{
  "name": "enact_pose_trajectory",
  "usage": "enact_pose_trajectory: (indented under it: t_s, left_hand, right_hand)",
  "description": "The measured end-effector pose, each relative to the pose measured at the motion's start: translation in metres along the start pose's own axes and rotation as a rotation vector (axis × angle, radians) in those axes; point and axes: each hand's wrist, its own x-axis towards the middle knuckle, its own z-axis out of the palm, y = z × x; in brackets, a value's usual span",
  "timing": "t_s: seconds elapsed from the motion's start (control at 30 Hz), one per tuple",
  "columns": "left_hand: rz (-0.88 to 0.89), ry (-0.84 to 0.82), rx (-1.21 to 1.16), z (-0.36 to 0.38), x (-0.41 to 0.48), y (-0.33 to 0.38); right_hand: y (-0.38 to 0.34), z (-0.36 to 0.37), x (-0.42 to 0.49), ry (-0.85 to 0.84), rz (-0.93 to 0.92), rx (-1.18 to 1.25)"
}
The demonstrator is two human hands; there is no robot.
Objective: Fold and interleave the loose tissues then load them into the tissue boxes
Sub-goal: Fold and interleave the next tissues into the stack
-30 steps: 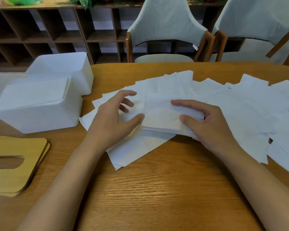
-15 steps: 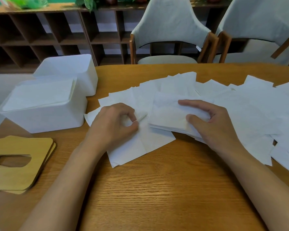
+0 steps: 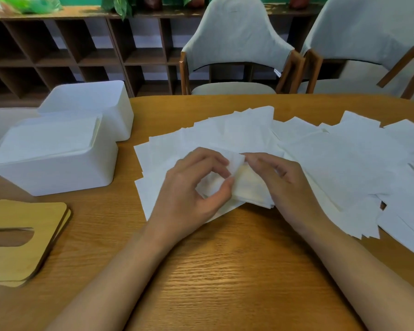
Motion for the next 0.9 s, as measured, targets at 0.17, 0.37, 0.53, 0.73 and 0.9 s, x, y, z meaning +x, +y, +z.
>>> enact_pose_trajectory:
  t_s: [0.17, 0.37, 0.53, 0.73, 0.9]
  left_hand:
    - [-0.044, -0.118, -0.042, 0.005, -0.002, -0.003]
    - [-0.145, -0.037, 0.034, -0.019, 0.006, -0.011]
    - [-0.129, -0.128, 0.195, -0.029, 0.008, -0.024]
    - [-0.285, -0.112, -0.082, -0.039, 0.012, -0.022]
    - [-0.369, -0.043, -0.179, -0.031, 0.013, -0.014]
  right_hand:
    - [0.005, 0.001, 0.003, 0.039, 0.037, -0.069]
    - [0.006, -0.001, 0.004, -0.027, 0.018, -0.185]
    - [0.003, -0.005, 0.003, -0.057, -0.050, -0.194]
    - [-0.003, -0.009, -0.001, -0.105, -0.130, -0.075]
    - [-0.005, -0.003, -0.003, -0.120, -0.163, -0.074]
